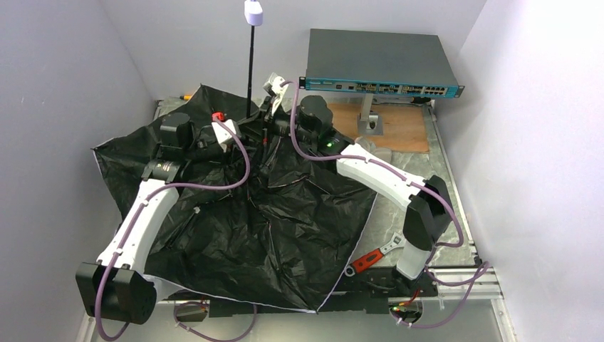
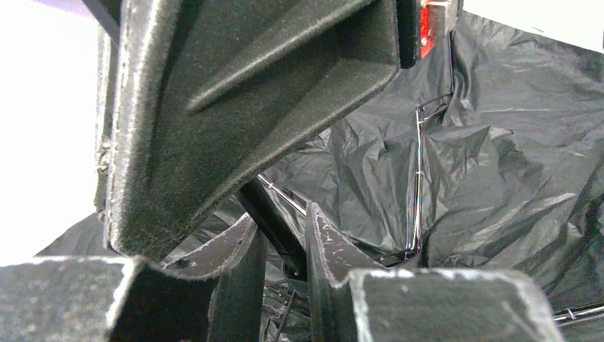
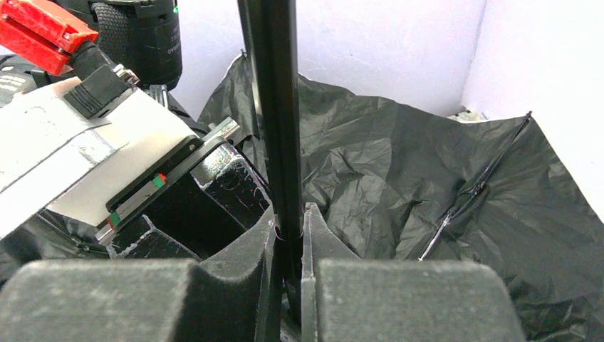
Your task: Open the umbrella
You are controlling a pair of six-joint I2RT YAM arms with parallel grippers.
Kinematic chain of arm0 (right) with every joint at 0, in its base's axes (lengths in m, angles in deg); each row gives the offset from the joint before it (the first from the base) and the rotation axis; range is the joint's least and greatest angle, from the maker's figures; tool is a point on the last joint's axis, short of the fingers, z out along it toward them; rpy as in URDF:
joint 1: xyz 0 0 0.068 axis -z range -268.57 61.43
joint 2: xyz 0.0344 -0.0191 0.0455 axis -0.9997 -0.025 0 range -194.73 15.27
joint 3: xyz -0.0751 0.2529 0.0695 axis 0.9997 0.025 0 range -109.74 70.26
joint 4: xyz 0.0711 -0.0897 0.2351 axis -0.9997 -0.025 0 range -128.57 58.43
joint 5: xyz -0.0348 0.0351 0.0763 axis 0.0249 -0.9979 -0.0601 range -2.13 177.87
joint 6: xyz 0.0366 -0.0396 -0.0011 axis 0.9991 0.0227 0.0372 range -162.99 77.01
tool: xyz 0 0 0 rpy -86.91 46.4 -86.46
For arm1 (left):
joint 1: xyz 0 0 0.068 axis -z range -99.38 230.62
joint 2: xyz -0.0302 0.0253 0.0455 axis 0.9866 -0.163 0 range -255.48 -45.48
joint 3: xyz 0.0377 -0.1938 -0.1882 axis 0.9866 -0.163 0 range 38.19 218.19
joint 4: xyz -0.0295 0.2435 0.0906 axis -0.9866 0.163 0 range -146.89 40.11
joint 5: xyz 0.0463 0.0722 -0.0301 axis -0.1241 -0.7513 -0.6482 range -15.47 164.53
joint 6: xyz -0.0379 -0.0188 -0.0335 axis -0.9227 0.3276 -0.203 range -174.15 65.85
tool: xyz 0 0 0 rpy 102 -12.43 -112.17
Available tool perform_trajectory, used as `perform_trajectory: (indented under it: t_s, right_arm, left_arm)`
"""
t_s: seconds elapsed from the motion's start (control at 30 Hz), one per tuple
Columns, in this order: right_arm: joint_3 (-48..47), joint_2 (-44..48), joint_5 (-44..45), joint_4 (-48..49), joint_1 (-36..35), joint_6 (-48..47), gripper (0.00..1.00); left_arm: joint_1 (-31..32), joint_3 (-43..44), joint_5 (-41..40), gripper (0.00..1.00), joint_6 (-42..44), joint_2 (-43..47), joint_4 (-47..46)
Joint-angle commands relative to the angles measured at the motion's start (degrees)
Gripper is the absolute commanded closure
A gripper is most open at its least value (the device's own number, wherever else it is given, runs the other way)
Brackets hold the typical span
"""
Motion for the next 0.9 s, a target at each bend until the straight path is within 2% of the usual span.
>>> perform_trajectory:
  t_s: [0.0,0.33,0.43,0.6,0.73,0.87]
  right_arm:
    - [-4.5,5.1,0.1,8.0,0.1,1.8,1.0]
    - [-6.9,6.1,-0.9,9.4,2.0,4.3,1.0]
    - [-8.1,5.8,-0.9,9.8,2.0,3.7,1.0]
    - [-10.6,5.4,-0.3,10.4,2.6,2.7,1.0]
    - [-13.5,5.5,0.0,10.2,3.0,1.4,1.0]
    - [-14.7,6.1,1.0,10.7,3.3,2.0,1.0]
  left_arm:
    - [-0.2,-2.9,-4.0,0.73,7.7,-1.4,6.0]
    - [-3.3,-6.4,-4.2,0.71,9.7,-4.5,7.9]
    - [-4.2,-5.9,-4.0,0.7,12.3,-6.4,11.0]
    - [-5.7,-6.0,-6.3,0.78,15.5,-9.0,14.0]
    - [-7.1,-6.3,-10.0,0.78,18.1,-11.2,15.6]
    - [-8.5,-6.6,-13.5,0.85,20.8,-13.5,16.5]
